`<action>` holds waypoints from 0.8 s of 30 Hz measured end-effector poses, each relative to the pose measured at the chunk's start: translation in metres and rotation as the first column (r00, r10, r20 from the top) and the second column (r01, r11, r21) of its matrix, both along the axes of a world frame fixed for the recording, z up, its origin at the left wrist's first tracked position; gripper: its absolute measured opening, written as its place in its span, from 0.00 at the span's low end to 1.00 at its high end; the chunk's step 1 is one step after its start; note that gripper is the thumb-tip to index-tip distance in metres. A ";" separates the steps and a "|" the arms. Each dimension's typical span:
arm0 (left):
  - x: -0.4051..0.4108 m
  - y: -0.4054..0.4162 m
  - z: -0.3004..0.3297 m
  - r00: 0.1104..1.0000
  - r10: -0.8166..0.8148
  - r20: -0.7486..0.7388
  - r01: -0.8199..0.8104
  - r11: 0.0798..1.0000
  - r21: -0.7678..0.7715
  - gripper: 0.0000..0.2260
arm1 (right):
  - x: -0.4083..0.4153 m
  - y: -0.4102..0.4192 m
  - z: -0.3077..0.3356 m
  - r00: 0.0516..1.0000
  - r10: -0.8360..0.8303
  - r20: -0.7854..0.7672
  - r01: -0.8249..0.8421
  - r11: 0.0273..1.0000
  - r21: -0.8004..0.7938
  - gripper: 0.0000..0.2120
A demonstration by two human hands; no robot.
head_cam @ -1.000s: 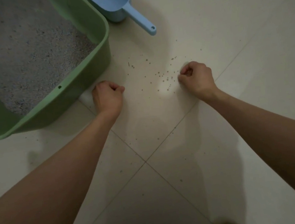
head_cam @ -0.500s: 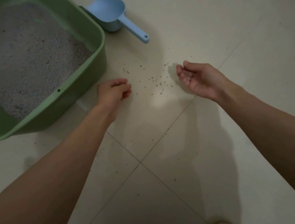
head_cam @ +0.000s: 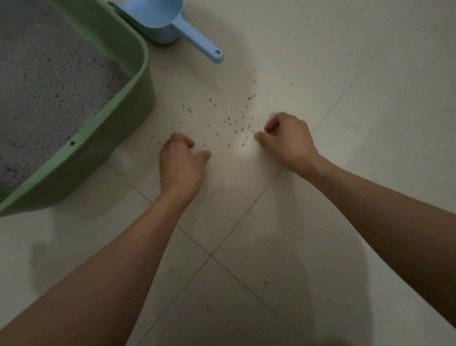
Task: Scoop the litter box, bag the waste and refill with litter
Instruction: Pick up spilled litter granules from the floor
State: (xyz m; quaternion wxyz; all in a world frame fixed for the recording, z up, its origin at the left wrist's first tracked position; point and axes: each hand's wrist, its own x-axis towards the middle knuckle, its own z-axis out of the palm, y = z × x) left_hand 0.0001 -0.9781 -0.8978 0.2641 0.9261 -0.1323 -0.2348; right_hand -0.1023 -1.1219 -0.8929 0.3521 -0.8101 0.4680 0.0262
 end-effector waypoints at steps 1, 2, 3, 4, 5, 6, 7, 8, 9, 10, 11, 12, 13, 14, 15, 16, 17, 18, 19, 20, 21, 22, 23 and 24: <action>-0.001 -0.001 -0.001 1.000 0.011 0.012 -0.011 1.000 -0.009 0.13 | 0.002 0.001 -0.002 1.000 -0.001 0.010 0.001 1.000 -0.011 0.09; -0.001 -0.003 -0.002 0.999 0.028 0.016 -0.027 0.999 -0.025 0.11 | 0.003 0.001 -0.004 1.000 -0.004 0.022 0.005 1.000 -0.021 0.09; -0.003 -0.004 -0.003 0.999 0.038 0.017 -0.037 0.999 -0.040 0.09 | 0.004 0.002 -0.005 0.999 -0.009 0.032 0.010 1.000 -0.028 0.08; -0.004 -0.005 -0.003 0.999 0.039 0.022 -0.038 0.998 -0.049 0.08 | 0.006 0.002 -0.007 0.999 -0.011 0.038 0.013 0.999 -0.032 0.08; -0.005 -0.006 -0.003 0.999 0.034 0.028 -0.032 0.998 -0.055 0.07 | 0.007 0.002 -0.008 0.999 -0.012 0.044 0.014 0.999 -0.034 0.08; -0.006 -0.007 -0.003 0.999 0.029 0.034 -0.027 0.998 -0.060 0.07 | 0.008 0.002 -0.008 0.999 -0.010 0.040 0.011 0.999 -0.035 0.08; -0.006 -0.008 -0.003 0.999 0.030 0.040 -0.027 0.997 -0.065 0.07 | 0.010 0.001 -0.007 0.999 -0.001 0.033 0.002 0.999 -0.037 0.08; -0.005 -0.008 -0.003 0.998 0.035 0.049 -0.031 0.997 -0.070 0.07 | 0.011 0.001 -0.006 1.000 0.012 0.015 -0.012 0.999 -0.037 0.09; -0.005 -0.008 -0.003 0.997 0.039 0.060 -0.035 0.996 -0.076 0.09 | 0.012 0.001 -0.006 1.000 0.031 0.000 -0.031 0.999 -0.043 0.10; -0.005 -0.008 -0.004 0.997 0.039 0.071 -0.033 0.996 -0.082 0.10 | 0.013 0.000 -0.006 0.999 0.043 -0.011 -0.043 0.998 -0.041 0.11; -0.005 -0.007 -0.004 0.996 0.031 0.080 -0.024 0.996 -0.088 0.11 | 0.014 0.000 -0.006 0.999 0.034 -0.013 -0.035 0.999 -0.022 0.11; -0.005 -0.006 -0.005 0.996 0.019 0.088 -0.011 0.996 -0.094 0.11 | 0.015 -0.002 -0.004 1.000 -0.016 0.007 0.016 0.999 0.034 0.10; -0.005 -0.006 -0.005 0.995 0.007 0.095 0.002 0.995 -0.098 0.11 | 0.016 -0.004 -0.001 0.991 -0.120 0.061 0.110 0.982 0.155 0.09; -0.004 -0.006 -0.006 0.995 -0.002 0.099 0.012 0.995 -0.101 0.10 | 0.016 -0.008 0.005 0.954 -0.274 0.123 0.217 0.912 0.348 0.08; -0.003 -0.006 -0.007 0.995 -0.006 0.098 0.017 0.994 -0.104 0.09 | 0.017 -0.013 0.012 0.887 -0.434 0.158 0.280 0.777 0.563 0.08; -0.003 -0.006 -0.007 0.995 -0.007 0.095 0.017 0.994 -0.104 0.08 | 0.017 -0.018 0.018 0.808 -0.566 0.165 0.273 0.607 0.746 0.08; -0.002 -0.007 -0.007 0.996 -0.008 0.094 0.017 0.995 -0.096 0.07 | 0.016 -0.023 0.023 0.743 -0.650 0.158 0.225 0.465 0.856 0.08; -0.001 -0.008 -0.007 0.996 -0.010 0.093 0.018 0.996 -0.087 0.06 | 0.015 -0.026 0.027 0.708 -0.689 0.154 0.174 0.381 0.908 0.08; 0.000 -0.009 -0.007 0.996 -0.014 0.089 0.021 0.996 -0.082 0.06 | 0.014 -0.027 0.028 0.687 -0.708 0.161 0.134 0.342 0.930 0.09; 0.002 -0.009 -0.007 0.996 -0.023 0.082 0.029 0.996 -0.078 0.05 | 0.013 -0.026 0.029 0.672 -0.719 0.177 0.109 0.332 0.937 0.10; 0.004 -0.010 -0.006 0.996 -0.044 0.073 0.049 0.996 -0.069 0.05 | 0.012 -0.023 0.029 0.668 -0.721 0.185 0.107 0.339 0.935 0.11; 0.006 -0.011 -0.004 0.995 -0.076 0.064 0.079 0.996 -0.049 0.06 | 0.010 -0.019 0.027 0.689 -0.696 0.200 0.125 0.387 0.914 0.12; 0.008 -0.013 -0.002 0.992 -0.111 0.057 0.112 0.993 -0.025 0.06 | 0.009 -0.015 0.024 0.748 -0.621 0.233 0.155 0.506 0.849 0.11; 0.010 -0.014 0.000 0.990 -0.133 0.048 0.134 0.991 -0.008 0.06 | 0.008 -0.011 0.021 0.844 -0.474 0.252 0.167 0.678 0.716 0.10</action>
